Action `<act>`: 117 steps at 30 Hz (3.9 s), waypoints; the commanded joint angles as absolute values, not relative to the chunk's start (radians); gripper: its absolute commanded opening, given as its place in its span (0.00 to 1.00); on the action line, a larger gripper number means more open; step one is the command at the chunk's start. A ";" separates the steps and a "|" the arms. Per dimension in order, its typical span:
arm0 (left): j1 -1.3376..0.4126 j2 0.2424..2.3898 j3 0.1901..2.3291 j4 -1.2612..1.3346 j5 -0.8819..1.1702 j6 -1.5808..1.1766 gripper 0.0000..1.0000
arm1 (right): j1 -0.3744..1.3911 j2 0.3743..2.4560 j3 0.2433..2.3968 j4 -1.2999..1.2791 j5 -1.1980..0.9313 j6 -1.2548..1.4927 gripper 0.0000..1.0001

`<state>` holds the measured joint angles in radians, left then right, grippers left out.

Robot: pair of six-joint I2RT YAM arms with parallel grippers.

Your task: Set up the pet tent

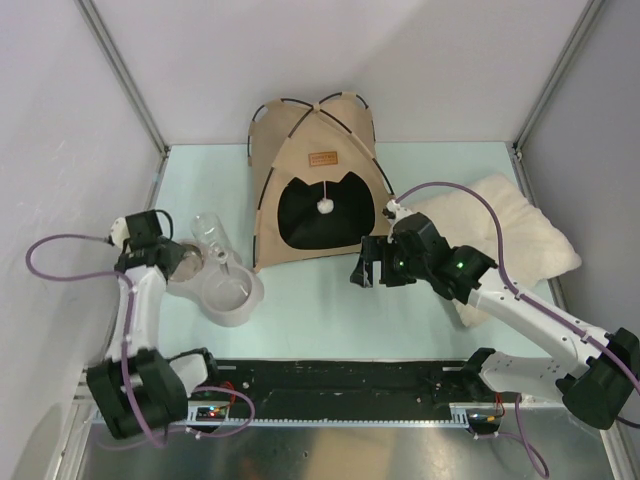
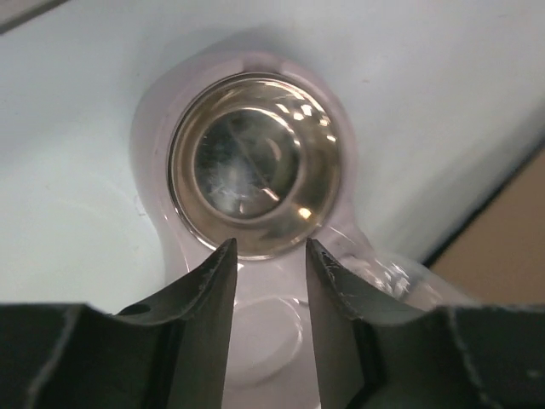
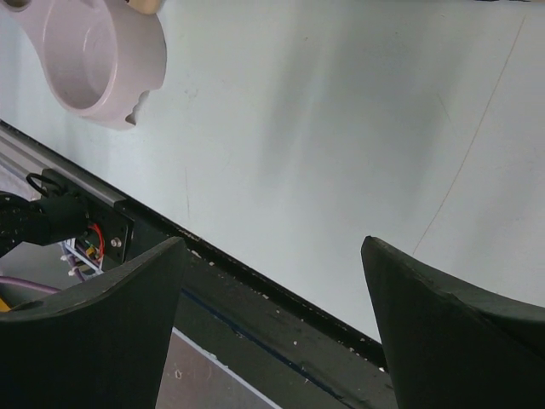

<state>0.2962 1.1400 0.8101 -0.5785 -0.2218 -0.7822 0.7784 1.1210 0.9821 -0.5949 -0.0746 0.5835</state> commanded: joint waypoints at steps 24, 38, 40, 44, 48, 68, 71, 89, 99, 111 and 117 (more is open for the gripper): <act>0.107 0.595 1.084 -0.627 0.435 -0.369 0.88 | 0.142 1.063 1.049 -0.593 0.249 0.438 1.00; 0.027 0.661 1.156 -0.614 0.414 -0.393 0.89 | 0.113 1.734 1.602 -0.754 0.523 0.803 0.99; 0.025 0.663 1.150 -0.613 0.406 -0.393 0.89 | 0.112 1.848 1.732 -0.843 0.564 0.878 1.00; 0.024 0.668 1.151 -0.613 0.387 -0.394 0.89 | 0.097 2.010 1.905 -1.058 0.614 1.049 0.99; 0.023 0.673 1.174 -0.613 0.369 -0.390 0.89 | 0.089 2.063 1.901 -1.163 0.611 1.156 0.99; 0.022 0.749 1.279 -0.607 0.354 -0.371 0.90 | 0.075 1.978 1.689 -0.821 0.480 0.888 0.02; 0.023 0.749 1.294 -0.607 0.366 -0.372 0.90 | 0.102 1.868 1.697 -0.791 0.516 0.786 0.00; -0.221 0.887 1.411 -0.607 0.378 -0.351 0.90 | 0.115 1.004 1.470 -0.607 -0.036 0.415 0.00; -0.341 1.074 1.467 -0.607 0.110 -0.169 0.93 | 0.114 0.810 1.495 -0.514 -0.715 0.412 0.00; -0.342 1.301 1.486 -0.584 0.004 -0.133 0.58 | 0.311 0.808 1.395 -0.405 -1.017 0.505 0.00; -0.343 1.360 1.465 -0.530 0.011 -0.131 0.38 | 0.493 0.874 1.366 -0.475 -0.902 0.419 0.00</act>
